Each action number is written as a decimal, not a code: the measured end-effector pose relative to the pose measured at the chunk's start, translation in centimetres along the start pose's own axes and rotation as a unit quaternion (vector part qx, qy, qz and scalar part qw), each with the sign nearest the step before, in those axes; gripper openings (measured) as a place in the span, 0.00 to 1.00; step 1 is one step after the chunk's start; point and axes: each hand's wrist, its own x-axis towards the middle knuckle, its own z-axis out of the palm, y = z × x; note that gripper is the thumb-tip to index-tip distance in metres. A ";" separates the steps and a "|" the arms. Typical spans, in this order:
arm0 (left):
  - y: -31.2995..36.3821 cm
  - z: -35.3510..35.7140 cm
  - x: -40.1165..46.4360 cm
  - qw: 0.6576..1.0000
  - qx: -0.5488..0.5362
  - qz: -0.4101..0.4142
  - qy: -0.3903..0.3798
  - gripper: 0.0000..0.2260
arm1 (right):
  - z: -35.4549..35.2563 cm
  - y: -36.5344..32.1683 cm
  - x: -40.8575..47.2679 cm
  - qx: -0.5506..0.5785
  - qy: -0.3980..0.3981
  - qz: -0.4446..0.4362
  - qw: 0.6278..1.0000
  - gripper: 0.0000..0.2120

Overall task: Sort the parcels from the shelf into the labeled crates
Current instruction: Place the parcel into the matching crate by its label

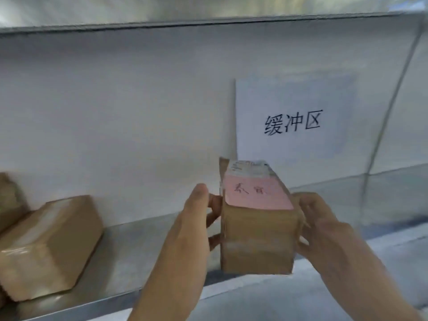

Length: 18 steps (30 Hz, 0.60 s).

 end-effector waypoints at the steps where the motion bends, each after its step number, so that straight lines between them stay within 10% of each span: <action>1: -0.9 1.7 0.1 0.999 -0.031 -0.011 -0.040 0.13 | -0.8 -1.1 -0.9 -0.008 0.050 0.001 0.999 0.26; 4: -1.2 6.8 -3.4 0.988 0.023 0.023 -0.151 0.03 | -5.2 -2.2 -4.1 -0.064 0.121 -0.087 0.987 0.22; 8: -2.0 15.3 -6.5 0.979 0.013 0.080 -0.187 0.22 | -13.1 -3.8 -8.5 -0.147 0.178 -0.090 0.969 0.25; 18: -1.7 39.2 -12.9 0.937 -0.008 0.114 -0.330 0.27 | -31.8 -13.8 -19.6 -0.207 0.312 -0.100 0.922 0.29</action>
